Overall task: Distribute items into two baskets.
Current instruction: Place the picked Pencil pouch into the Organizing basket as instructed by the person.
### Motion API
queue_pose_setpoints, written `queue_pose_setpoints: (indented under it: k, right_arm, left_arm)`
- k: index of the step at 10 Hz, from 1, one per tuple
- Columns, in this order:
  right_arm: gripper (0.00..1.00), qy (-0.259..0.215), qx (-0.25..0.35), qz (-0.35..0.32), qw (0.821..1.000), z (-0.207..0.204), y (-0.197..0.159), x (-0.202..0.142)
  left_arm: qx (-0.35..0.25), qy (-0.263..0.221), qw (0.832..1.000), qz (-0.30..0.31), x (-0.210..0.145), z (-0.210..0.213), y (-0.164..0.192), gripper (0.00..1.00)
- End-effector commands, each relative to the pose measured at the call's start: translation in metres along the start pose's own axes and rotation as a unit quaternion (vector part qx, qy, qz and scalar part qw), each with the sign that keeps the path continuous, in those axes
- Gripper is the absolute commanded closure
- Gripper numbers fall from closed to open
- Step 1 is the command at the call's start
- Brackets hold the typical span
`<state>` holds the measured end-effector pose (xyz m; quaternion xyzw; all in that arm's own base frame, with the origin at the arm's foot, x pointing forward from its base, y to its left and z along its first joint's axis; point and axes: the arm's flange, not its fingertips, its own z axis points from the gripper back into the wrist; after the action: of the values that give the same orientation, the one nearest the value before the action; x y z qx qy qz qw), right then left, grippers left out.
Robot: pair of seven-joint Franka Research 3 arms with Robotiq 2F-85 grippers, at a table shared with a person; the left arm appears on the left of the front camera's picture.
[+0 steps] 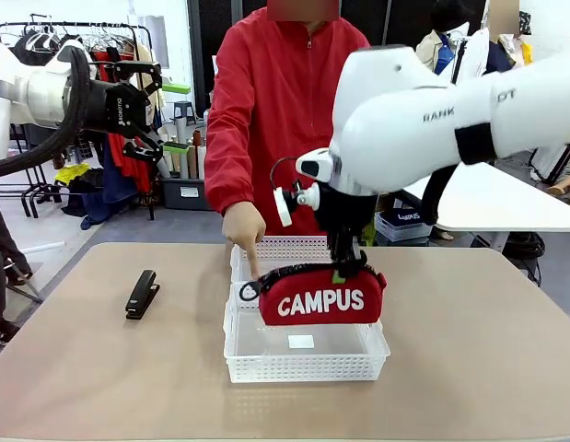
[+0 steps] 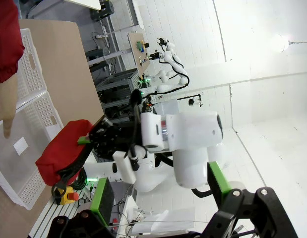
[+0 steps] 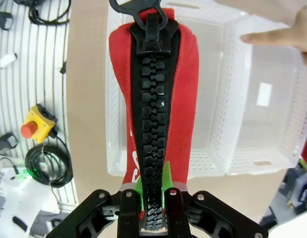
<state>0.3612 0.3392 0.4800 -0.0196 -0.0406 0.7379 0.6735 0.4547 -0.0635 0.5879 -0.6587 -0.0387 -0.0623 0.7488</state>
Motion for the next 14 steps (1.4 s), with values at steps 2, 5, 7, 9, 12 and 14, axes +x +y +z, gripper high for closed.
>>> queue_pose_setpoints:
  k: [2,5,7,9,12,14]
  right_arm:
    - [1.00,0.023,-0.012,-0.026,0.999,-0.025,0.008,0.005]
    - [1.00,0.028,-0.018,-0.014,0.999,-0.049,0.004,0.003]
    - [1.00,0.024,-0.017,-0.012,1.000,-0.062,-0.007,0.004]
    - [1.00,0.029,-0.014,-0.015,0.999,-0.079,-0.014,0.003]
    - [1.00,0.024,-0.014,-0.026,0.999,-0.095,-0.020,0.001]
    - [1.00,0.015,-0.012,-0.031,0.999,-0.102,-0.021,0.002]
  left_arm:
    - [-0.001,-0.001,1.000,0.001,0.000,0.001,-0.001,0.00]
    - [-0.001,-0.001,1.000,0.001,0.000,0.001,-0.001,0.00]
    - [-0.001,-0.001,1.000,0.001,0.000,0.001,-0.001,0.00]
    - [-0.001,-0.001,1.000,0.001,0.000,0.001,-0.001,0.00]
    - [-0.001,-0.001,1.000,0.001,0.000,0.001,-0.001,0.00]
    - [-0.001,-0.001,1.000,0.001,0.000,0.001,-0.001,0.00]
